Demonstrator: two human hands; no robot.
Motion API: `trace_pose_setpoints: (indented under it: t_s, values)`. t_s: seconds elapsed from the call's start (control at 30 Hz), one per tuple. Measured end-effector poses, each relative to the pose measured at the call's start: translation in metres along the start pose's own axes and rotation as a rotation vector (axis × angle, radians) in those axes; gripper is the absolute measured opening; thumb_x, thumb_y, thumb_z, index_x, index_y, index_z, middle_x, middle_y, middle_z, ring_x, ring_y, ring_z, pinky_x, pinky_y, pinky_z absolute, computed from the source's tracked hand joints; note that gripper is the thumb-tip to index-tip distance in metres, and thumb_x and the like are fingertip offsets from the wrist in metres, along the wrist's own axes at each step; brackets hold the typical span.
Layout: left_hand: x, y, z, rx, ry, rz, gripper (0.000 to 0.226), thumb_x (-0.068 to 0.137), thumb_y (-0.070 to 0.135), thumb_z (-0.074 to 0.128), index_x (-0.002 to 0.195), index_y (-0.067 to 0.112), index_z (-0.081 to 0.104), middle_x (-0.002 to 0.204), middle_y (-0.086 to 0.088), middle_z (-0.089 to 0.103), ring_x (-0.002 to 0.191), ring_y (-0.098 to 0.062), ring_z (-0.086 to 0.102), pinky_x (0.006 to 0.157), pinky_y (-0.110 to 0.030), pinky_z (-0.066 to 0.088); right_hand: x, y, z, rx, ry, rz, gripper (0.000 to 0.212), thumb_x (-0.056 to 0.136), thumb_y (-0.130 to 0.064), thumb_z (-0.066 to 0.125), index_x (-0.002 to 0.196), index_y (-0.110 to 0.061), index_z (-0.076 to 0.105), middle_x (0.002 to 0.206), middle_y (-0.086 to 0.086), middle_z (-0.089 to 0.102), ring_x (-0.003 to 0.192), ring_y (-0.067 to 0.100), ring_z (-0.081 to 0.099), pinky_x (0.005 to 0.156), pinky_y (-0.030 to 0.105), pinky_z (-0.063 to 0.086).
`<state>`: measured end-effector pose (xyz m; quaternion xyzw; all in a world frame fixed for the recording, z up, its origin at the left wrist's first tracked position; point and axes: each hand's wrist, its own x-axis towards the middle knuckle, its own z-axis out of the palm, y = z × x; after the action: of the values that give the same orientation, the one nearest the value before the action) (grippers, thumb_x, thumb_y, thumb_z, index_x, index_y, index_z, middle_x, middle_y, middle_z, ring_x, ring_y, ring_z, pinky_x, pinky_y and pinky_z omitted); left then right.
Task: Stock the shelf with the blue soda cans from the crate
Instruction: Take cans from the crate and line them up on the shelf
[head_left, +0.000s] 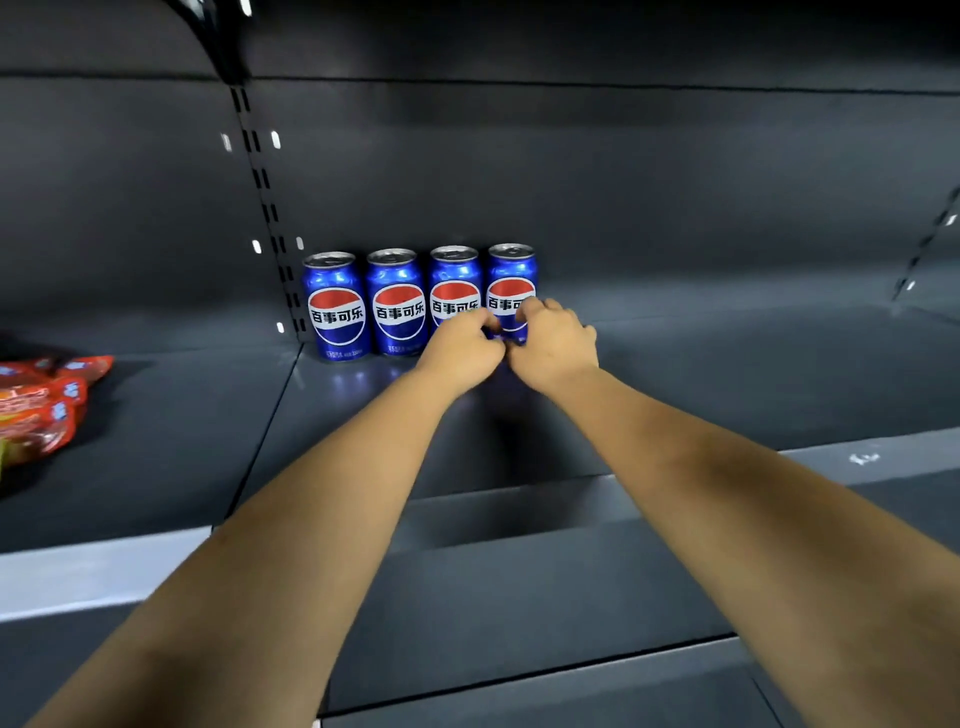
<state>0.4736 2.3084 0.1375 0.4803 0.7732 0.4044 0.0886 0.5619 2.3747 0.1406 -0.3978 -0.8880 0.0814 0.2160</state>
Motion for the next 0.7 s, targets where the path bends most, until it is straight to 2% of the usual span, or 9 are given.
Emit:
trace_pose_setpoints:
  t_s: [0.1, 0.3, 0.5, 0.7]
  values:
    - [-0.016, 0.018, -0.008, 0.147, 0.019, -0.013, 0.025, 0.085, 0.009, 0.050, 0.108, 0.013, 0.059, 0.086, -0.003, 0.058, 0.081, -0.021, 0.052, 0.066, -0.026, 0.036, -0.019, 0.000, -0.023, -0.055, 0.012, -0.077, 0.046, 0.089, -0.028, 0.054, 0.131, -0.011, 0.044, 0.127, 0.010, 0.050, 0.119, 0.029, 0.047, 0.096, 0.039, 0.037]
    - [-0.059, 0.058, -0.008, 0.457, 0.121, -0.014, 0.027, 0.085, 0.019, 0.053, 0.112, 0.014, 0.056, 0.110, -0.008, 0.062, 0.102, -0.030, 0.058, 0.074, -0.033, 0.042, -0.061, 0.016, -0.058, -0.140, 0.042, -0.149, 0.047, 0.091, -0.039, 0.052, 0.128, -0.012, 0.045, 0.125, 0.008, 0.051, 0.117, 0.028, 0.048, 0.093, 0.036, 0.037]
    - [-0.108, 0.093, 0.009, 0.659, 0.156, -0.004, 0.032, 0.088, 0.025, 0.055, 0.117, 0.010, 0.053, 0.114, -0.012, 0.060, 0.104, -0.031, 0.057, 0.073, -0.035, 0.042, -0.108, 0.038, -0.084, -0.168, 0.023, -0.211, 0.045, 0.091, -0.037, 0.051, 0.128, -0.011, 0.044, 0.124, 0.009, 0.051, 0.116, 0.028, 0.049, 0.092, 0.038, 0.038]
    - [-0.159, 0.123, 0.031, 0.732, 0.158, -0.027, 0.031, 0.090, 0.023, 0.051, 0.116, 0.006, 0.051, 0.117, -0.013, 0.058, 0.107, -0.032, 0.056, 0.073, -0.034, 0.040, -0.153, 0.062, -0.107, -0.171, -0.003, -0.237, 0.043, 0.092, -0.036, 0.050, 0.125, -0.009, 0.044, 0.125, 0.010, 0.051, 0.116, 0.029, 0.048, 0.090, 0.036, 0.037]
